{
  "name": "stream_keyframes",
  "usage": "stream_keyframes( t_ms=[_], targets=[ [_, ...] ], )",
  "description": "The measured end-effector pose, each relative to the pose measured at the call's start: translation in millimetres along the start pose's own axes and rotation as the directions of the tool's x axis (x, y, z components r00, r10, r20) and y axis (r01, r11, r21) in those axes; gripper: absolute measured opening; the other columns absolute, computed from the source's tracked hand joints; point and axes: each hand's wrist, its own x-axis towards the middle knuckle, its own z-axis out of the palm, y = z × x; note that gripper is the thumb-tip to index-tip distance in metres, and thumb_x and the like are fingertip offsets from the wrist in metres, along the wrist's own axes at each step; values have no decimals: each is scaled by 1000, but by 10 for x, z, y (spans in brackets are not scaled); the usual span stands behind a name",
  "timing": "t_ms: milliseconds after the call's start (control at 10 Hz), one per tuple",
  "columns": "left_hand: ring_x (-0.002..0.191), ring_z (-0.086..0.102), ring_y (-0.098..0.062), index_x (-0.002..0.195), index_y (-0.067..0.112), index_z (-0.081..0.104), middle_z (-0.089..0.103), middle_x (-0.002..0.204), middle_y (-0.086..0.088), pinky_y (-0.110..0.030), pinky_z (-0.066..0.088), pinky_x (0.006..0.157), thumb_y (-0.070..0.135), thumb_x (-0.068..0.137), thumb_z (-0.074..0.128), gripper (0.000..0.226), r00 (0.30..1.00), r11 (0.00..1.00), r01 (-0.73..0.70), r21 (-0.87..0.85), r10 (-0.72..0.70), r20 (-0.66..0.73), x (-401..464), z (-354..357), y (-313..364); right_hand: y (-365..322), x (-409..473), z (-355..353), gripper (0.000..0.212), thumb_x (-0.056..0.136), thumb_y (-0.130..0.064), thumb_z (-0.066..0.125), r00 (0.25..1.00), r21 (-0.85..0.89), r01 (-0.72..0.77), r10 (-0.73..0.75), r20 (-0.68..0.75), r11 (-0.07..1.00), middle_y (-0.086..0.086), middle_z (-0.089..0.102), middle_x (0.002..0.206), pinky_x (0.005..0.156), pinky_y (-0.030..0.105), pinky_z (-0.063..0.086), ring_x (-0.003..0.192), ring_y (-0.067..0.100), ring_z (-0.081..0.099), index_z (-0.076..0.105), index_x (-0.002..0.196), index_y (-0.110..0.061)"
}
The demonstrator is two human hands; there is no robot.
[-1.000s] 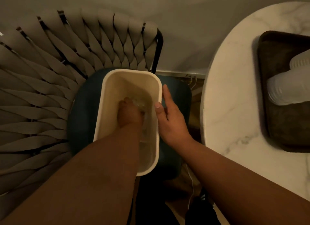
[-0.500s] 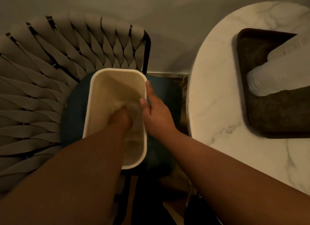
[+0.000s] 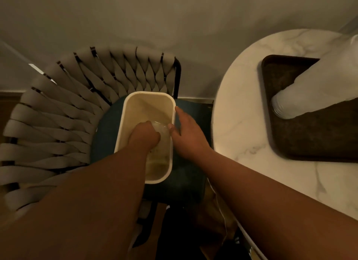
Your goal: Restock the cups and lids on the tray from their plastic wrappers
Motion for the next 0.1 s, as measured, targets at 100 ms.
stream_keyframes(
  t_ms=[100],
  targets=[
    [97, 60, -28, 112, 8, 63, 64, 110, -14, -40, 48, 88, 33, 96, 54, 31, 993, 998, -54, -38, 50, -106, -263, -235, 55, -52, -158, -160, 46, 101, -30, 48, 998, -71, 45, -47, -34, 996, 5, 42, 149, 104, 28, 33, 135, 20, 40, 41, 145, -17]
  ],
)
